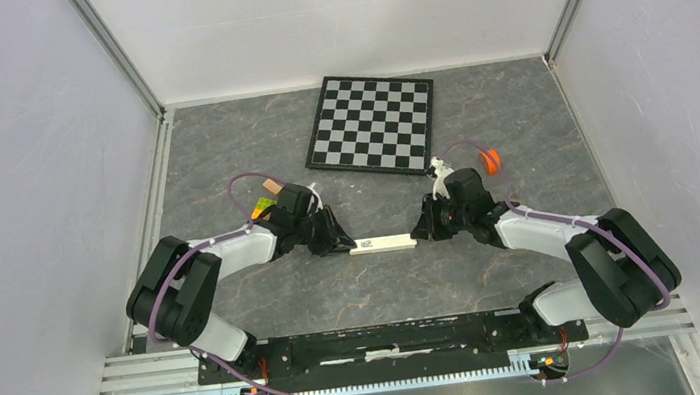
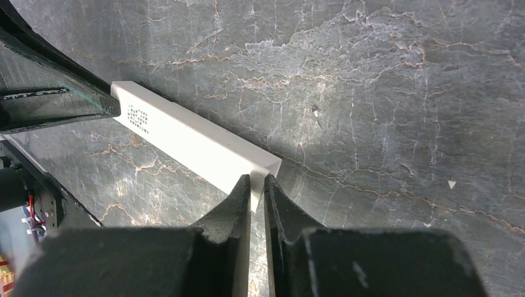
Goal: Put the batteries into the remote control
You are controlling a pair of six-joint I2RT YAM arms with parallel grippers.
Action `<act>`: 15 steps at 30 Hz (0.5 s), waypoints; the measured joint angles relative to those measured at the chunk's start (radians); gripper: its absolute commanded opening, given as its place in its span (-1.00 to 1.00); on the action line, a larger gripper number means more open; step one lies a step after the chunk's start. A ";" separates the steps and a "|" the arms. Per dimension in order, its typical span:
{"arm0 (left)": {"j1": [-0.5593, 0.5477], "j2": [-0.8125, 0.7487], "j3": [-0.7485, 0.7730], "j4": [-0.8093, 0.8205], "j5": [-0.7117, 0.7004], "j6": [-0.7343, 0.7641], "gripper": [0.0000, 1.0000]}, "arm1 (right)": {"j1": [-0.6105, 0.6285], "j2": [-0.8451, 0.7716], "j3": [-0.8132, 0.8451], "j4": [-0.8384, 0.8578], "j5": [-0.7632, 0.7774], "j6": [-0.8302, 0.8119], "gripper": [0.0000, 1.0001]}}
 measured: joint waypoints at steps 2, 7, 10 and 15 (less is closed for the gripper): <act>0.000 0.002 0.000 0.002 0.002 0.000 -0.71 | 0.004 -0.007 -0.006 0.005 0.006 0.002 -0.79; 0.002 0.006 0.000 0.009 0.009 0.000 -0.76 | 0.008 -0.042 -0.050 0.047 0.015 0.047 -0.86; 0.004 0.008 -0.005 0.020 0.015 -0.001 -0.79 | 0.016 -0.062 -0.089 0.091 0.025 0.099 -0.88; 0.013 0.008 -0.021 0.048 0.034 -0.006 -0.84 | 0.044 -0.081 -0.135 0.161 0.068 0.185 -0.91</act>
